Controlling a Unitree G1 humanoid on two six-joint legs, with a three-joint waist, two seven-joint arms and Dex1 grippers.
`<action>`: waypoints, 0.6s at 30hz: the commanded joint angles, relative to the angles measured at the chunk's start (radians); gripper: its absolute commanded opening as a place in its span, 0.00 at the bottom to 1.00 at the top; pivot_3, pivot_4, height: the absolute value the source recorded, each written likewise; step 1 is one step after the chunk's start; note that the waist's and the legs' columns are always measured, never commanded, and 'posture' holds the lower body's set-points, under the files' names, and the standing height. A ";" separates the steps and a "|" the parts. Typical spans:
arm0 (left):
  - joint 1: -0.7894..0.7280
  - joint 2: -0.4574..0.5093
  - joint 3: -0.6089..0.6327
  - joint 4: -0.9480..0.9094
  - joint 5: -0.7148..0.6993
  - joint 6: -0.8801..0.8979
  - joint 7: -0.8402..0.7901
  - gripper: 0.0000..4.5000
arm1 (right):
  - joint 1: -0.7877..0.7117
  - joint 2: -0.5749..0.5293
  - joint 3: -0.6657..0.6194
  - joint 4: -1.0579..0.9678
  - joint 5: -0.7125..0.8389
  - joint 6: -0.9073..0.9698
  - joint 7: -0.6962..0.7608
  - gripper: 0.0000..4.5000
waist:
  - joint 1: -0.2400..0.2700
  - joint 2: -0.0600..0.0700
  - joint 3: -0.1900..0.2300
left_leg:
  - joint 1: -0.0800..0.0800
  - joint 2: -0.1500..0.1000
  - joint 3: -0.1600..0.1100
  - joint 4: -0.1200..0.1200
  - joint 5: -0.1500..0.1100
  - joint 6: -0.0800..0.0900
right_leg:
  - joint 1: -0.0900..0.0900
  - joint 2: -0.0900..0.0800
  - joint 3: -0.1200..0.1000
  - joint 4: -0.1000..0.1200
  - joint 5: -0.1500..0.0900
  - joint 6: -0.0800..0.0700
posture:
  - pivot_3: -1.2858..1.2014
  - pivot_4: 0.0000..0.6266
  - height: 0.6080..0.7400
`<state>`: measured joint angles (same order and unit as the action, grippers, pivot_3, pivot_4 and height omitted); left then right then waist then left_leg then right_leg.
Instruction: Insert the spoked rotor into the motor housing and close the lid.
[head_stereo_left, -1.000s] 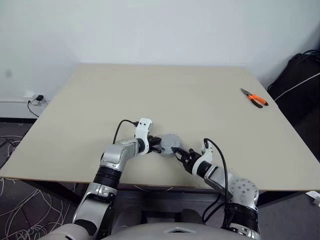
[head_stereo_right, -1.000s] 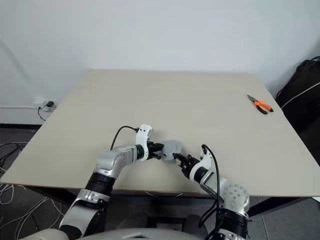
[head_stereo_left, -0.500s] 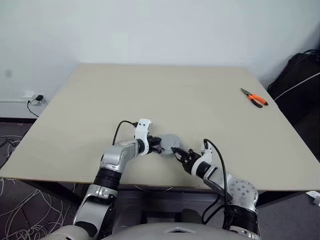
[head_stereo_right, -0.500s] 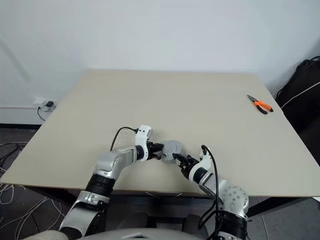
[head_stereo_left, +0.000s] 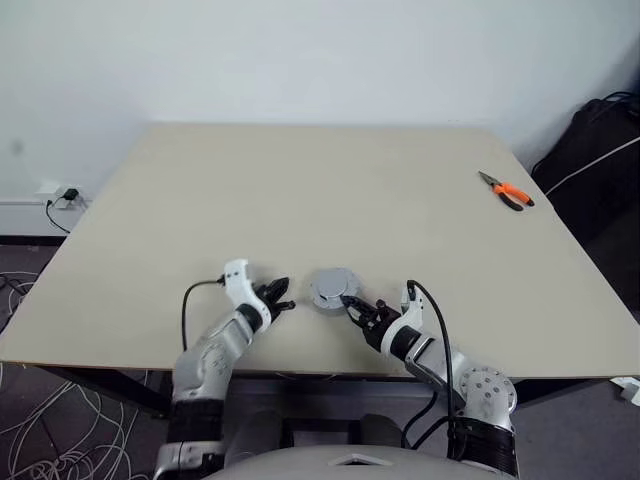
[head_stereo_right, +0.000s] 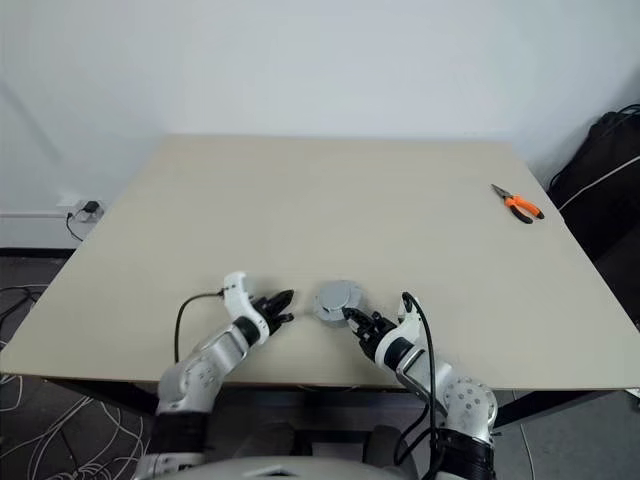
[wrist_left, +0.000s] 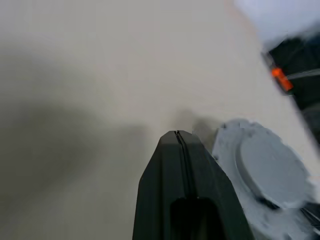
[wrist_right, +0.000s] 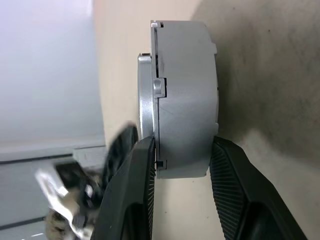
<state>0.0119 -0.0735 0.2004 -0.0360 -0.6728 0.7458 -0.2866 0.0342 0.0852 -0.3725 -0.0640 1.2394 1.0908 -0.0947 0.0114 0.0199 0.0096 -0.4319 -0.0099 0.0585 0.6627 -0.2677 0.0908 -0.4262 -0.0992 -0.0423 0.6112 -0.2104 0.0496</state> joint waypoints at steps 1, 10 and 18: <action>0.040 -0.091 0.029 -0.103 -0.224 0.127 0.008 0.27 | -0.013 0.067 0.020 -0.106 0.129 -0.033 0.038 0.27 | 0.001 0.001 0.001 | 0.000 0.000 0.000 0.000 0.000 0.000 | 0.000 0.000 0.000 0.000 0.000 0.000 | 0.52 0.00 1.00; 0.131 -0.122 0.013 -0.152 -0.521 0.144 0.042 0.93 | -0.025 0.017 0.073 -0.138 0.234 -0.077 0.050 0.27 | -0.003 0.000 0.001 | 0.001 0.000 0.001 0.003 0.003 0.005 | 0.002 0.005 0.000 0.001 0.000 0.000 | 0.52 0.00 1.00; 0.144 -0.135 -0.032 -0.138 -0.647 0.070 0.046 1.00 | -0.014 -0.030 0.123 -0.148 0.282 -0.071 0.038 0.27 | -0.004 0.000 0.001 | 0.004 0.000 0.002 0.006 0.003 0.005 | 0.005 0.011 0.000 0.002 0.000 0.001 | 0.52 0.00 1.00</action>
<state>0.1375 -0.0727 0.2028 -0.1446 -1.2835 0.8355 -0.2399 0.0333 0.0557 -0.2605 -0.1459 1.4631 1.0272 -0.0725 0.0076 0.0202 0.0109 -0.4278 -0.0100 0.0605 0.6686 -0.2644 0.0962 -0.4201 -0.0885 -0.0421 0.6128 -0.2100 0.0504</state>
